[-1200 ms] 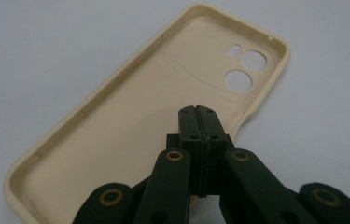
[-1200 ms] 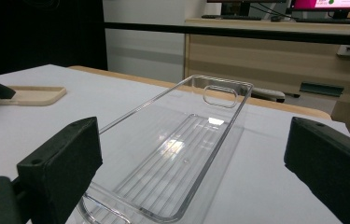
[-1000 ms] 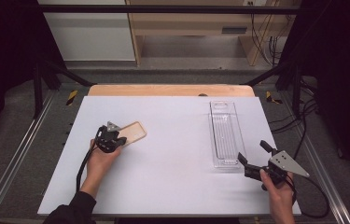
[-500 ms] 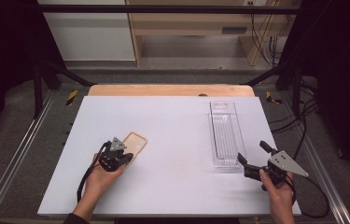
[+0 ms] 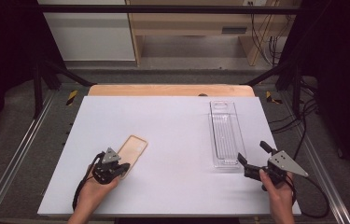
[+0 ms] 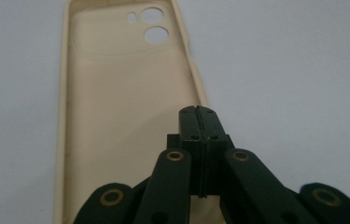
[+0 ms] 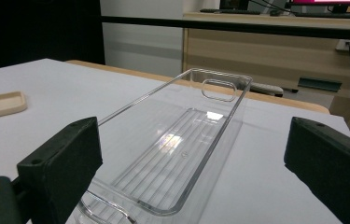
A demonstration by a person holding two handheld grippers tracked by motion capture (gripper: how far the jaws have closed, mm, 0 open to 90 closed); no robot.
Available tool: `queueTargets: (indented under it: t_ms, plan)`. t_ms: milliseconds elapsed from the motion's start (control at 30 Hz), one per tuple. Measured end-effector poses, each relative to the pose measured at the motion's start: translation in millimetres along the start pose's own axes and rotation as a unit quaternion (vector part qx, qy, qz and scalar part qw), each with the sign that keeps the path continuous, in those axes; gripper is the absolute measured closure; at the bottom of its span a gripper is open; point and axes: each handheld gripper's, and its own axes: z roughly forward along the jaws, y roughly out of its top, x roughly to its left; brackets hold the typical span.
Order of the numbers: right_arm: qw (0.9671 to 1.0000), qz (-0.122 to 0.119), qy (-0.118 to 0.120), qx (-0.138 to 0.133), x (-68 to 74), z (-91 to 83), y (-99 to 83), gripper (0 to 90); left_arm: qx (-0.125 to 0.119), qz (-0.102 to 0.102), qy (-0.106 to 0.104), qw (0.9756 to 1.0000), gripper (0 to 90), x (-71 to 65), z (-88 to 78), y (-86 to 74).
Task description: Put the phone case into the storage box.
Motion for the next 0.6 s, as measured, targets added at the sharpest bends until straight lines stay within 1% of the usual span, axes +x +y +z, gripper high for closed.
queueTargets:
  t_ms: [67, 100, 133, 167, 233, 267, 300, 433, 500, 533, 567, 600]
  plan:
    - [1.0000, -0.001, -0.001, 0.002, 0.2, 0.5, -0.3, 4.4, 0.002, 0.001, 0.002, 1.0000, 90.0, 2.9, 6.8, 7.6]
    - [1.0000, -0.003, -0.001, 0.002, 0.4, 0.8, -0.4, 4.4, 0.006, 0.003, 0.003, 1.0000, 90.0, 3.5, 15.4, 17.5]
    - [1.0000, -0.003, -0.001, 0.002, 0.4, 0.8, -0.4, 4.4, 0.006, 0.003, 0.003, 1.0000, 90.0, 3.5, 15.4, 17.5]
    - [1.0000, -0.003, -0.001, 0.002, 0.3, 0.6, -0.4, 4.4, 0.008, 0.005, 0.003, 0.9999, 90.0, 3.5, 19.7, 22.5]
    - [1.0000, -0.002, -0.002, 0.003, -0.3, 0.4, -0.6, 4.4, 0.015, 0.017, 0.017, 0.9996, 90.0, 2.4, 30.4, 35.0]
    - [1.0000, -0.002, -0.002, 0.003, -0.3, 0.4, -0.6, 4.4, 0.015, 0.017, 0.017, 0.9996, 90.0, 2.4, 30.4, 35.0]
    - [1.0000, -0.001, -0.002, 0.003, -0.7, 0.4, -0.7, 4.4, 0.018, 0.019, 0.021, 0.9994, 90.0, 2.1, 33.9, 39.1]
    - [1.0000, -0.001, 0.000, 0.002, -1.1, 0.1, -0.6, 4.4, 0.018, 0.019, 0.018, 0.9995, 90.0, 2.3, 33.7, 39.1]
    - [1.0000, -0.001, 0.000, 0.004, -1.0, 0.5, -0.9, 4.4, 0.018, 0.018, 0.007, 0.9997, 90.0, 0.3, 32.1, 37.5]
    - [1.0000, -0.001, 0.000, 0.004, -1.0, 0.5, -0.9, 4.4, 0.016, 0.018, 0.002, 0.9997, 90.0, -2.2, 31.5, 36.3]
    - [1.0000, -0.001, 0.000, 0.004, -0.6, 0.7, -0.8, 4.5, 0.015, 0.026, -0.004, 0.9995, 90.0, -9.8, 30.1, 34.2]
    - [1.0000, -0.001, 0.000, 0.004, -0.6, 0.7, -0.8, 4.5, 0.015, 0.026, -0.004, 0.9995, 90.0, -9.8, 30.1, 34.2]
